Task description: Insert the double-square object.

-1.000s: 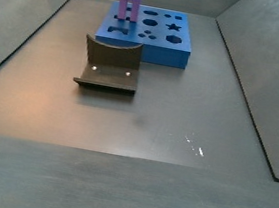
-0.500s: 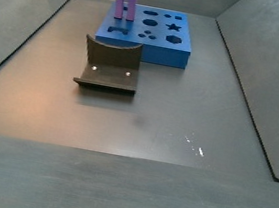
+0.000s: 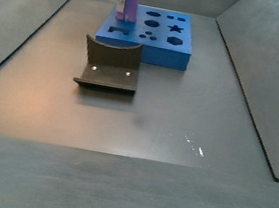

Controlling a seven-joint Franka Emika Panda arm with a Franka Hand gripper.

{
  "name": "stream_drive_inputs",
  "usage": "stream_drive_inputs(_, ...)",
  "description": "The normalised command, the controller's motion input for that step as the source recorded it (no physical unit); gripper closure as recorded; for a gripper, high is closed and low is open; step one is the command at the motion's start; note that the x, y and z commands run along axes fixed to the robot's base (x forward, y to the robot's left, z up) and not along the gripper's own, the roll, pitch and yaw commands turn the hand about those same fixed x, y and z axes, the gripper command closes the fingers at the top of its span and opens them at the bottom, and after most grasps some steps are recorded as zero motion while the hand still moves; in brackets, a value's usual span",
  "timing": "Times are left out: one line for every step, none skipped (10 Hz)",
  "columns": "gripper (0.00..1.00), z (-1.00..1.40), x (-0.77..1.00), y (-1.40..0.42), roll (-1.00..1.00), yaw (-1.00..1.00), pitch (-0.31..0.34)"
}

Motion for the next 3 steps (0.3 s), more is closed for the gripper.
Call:
stream_drive_inputs(1.0,-0.45,-0.08,-0.4,0.0,0.28,-0.17)
stream_drive_inputs(1.0,-0.13,-0.12,-0.04,-0.01,0.13,-0.196)
stream_drive_inputs(1.0,0.0,0.0,0.0,0.0,0.01,0.0)
